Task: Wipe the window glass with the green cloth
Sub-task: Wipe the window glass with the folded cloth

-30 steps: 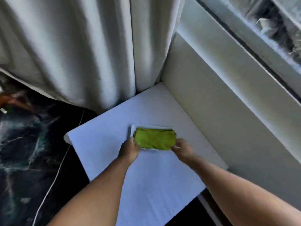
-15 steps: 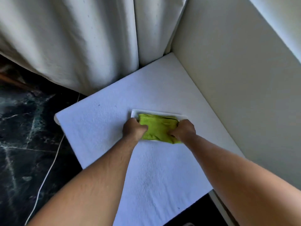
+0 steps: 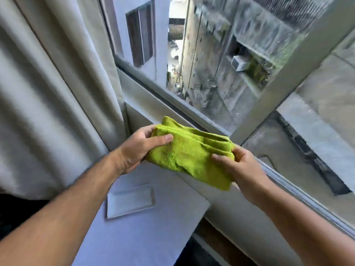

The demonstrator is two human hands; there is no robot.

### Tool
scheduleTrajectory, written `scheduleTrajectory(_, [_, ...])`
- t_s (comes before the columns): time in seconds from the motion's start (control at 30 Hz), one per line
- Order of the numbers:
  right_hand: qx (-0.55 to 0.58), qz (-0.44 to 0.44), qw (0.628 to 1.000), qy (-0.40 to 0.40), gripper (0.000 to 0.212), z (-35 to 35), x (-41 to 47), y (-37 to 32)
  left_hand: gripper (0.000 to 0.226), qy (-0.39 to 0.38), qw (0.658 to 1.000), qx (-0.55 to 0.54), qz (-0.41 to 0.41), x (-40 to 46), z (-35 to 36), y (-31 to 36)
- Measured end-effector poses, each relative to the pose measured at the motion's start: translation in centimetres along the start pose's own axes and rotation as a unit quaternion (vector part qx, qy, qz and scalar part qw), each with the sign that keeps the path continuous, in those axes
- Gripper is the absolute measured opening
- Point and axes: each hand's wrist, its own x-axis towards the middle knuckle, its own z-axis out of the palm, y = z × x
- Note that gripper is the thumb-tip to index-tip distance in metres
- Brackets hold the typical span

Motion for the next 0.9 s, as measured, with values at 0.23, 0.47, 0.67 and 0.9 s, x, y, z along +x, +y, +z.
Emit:
scheduleTrajectory(0.23, [-0.095,-0.248,0.934,0.24,0.056,-16.9,-23.9,-18.0,0.015,-0.155,0.954,0.113,0.23,-4.0,26.9,17.1])
scheduleTrajectory(0.47, [-0.279,-0.429,0.674,0.533,0.019,-29.2,-41.8,-30.5,0.03,-0.177,0.84,0.125,0.497,-10.5,49.1,30.7])
scheduleTrajectory(0.67, [-0.45,-0.386,0.481,0.645,0.028,-34.5,-45.0,-36.6,0.04,-0.1,0.729,0.194,0.648,-13.1,59.2,36.8])
scheduleTrajectory(0.9, [-0.895,-0.257,0.158,0.329,0.061,-37.4,-39.4,-37.2,0.048,-0.043,0.641,0.321,0.696,-9.9,60.3,39.6])
